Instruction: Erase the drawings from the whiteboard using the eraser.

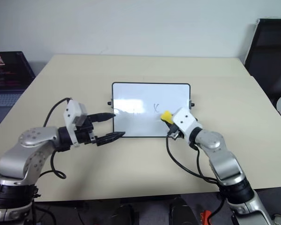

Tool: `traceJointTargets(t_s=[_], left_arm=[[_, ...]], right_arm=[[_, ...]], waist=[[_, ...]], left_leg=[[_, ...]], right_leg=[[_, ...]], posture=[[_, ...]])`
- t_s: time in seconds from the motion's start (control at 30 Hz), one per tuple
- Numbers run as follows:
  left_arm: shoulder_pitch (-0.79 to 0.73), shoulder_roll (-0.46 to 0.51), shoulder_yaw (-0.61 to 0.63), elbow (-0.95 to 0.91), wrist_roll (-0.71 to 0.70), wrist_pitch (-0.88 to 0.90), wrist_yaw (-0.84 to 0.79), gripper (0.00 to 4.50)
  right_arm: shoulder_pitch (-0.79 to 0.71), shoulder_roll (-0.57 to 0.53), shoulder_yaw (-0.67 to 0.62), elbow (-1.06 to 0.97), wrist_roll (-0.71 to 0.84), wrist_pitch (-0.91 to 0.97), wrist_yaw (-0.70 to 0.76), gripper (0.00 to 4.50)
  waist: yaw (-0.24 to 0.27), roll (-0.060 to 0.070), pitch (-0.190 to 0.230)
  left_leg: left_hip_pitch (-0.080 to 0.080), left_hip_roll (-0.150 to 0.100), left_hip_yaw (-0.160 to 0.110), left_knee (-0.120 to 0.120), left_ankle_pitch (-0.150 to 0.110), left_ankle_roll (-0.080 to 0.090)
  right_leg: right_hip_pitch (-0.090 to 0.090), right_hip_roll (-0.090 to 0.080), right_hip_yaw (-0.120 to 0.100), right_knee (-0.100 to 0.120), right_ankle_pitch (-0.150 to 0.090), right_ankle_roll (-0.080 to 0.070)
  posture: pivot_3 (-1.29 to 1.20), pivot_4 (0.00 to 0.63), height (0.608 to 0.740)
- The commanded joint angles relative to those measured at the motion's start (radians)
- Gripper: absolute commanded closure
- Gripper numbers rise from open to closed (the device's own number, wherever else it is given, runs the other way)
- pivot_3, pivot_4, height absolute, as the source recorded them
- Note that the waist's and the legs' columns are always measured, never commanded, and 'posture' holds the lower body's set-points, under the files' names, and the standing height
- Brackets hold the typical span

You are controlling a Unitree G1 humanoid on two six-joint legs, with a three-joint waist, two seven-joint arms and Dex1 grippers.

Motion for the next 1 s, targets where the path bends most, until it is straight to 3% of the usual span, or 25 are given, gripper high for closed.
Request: traceJointTargets(t_s=[0.03, 0.27, 0.53, 0.77, 1.0], left_arm=[[-0.020, 0.018, -0.012, -0.005, 0.016, -0.035, -0.027, 0.00], [-0.008, 0.021, -0.010, -0.012, 0.011, -0.034, -0.038, 0.00], [0.003, 0.022, -0.002, 0.002, 0.017, -0.054, -0.038, 0.00], [0.028, 0.021, 0.000, 0.019, 0.021, -0.089, -0.047, 0.00], [0.032, 0.013, -0.004, 0.019, 0.020, -0.099, -0.044, 0.00]], right_arm=[[-0.081, 0.021, 0.023, 0.093, -0.069, -0.091, -0.042, 3.36], [-0.218, 0.081, 0.034, 0.303, -0.151, -0.176, -0.106, 3.36], [-0.192, 0.040, 0.136, 0.294, -0.179, -0.147, 0.084, 3.36], [-0.301, 0.083, 0.096, 0.416, -0.281, -0.262, -0.103, 3.36], [-0.284, 0.071, 0.144, 0.409, -0.265, -0.214, 0.052, 3.37]], waist=[[0.000, 0.000, 0.000], [0.000, 0.000, 0.000], [0.000, 0.000, 0.000], [-0.003, 0.000, 0.000], [-0.001, 0.000, 0.000]], left_leg=[[0.000, 0.000, 0.000, 0.000, 0.000, 0.000], [0.000, 0.000, 0.000, 0.000, 0.000, 0.000], [0.001, 0.000, 0.000, 0.000, 0.000, 0.000], [0.001, 0.000, 0.000, 0.001, 0.000, 0.000], [0.001, 0.000, 0.000, 0.000, 0.000, 0.000]], right_leg=[[0.000, 0.000, 0.000, 0.000, 0.000, 0.000], [0.000, 0.000, 0.000, 0.000, 0.000, 0.000], [0.001, 0.000, 0.000, 0.001, 0.000, 0.000], [0.000, 0.000, 0.000, 0.002, 0.001, -0.001], [0.001, 0.000, 0.000, 0.001, 0.000, 0.000]], posture=[[0.00, 0.150, 0.740], [0.00, 0.150, 0.740], [0.00, 0.150, 0.740], [0.00, 0.150, 0.740], [0.00, 0.150, 0.740]])
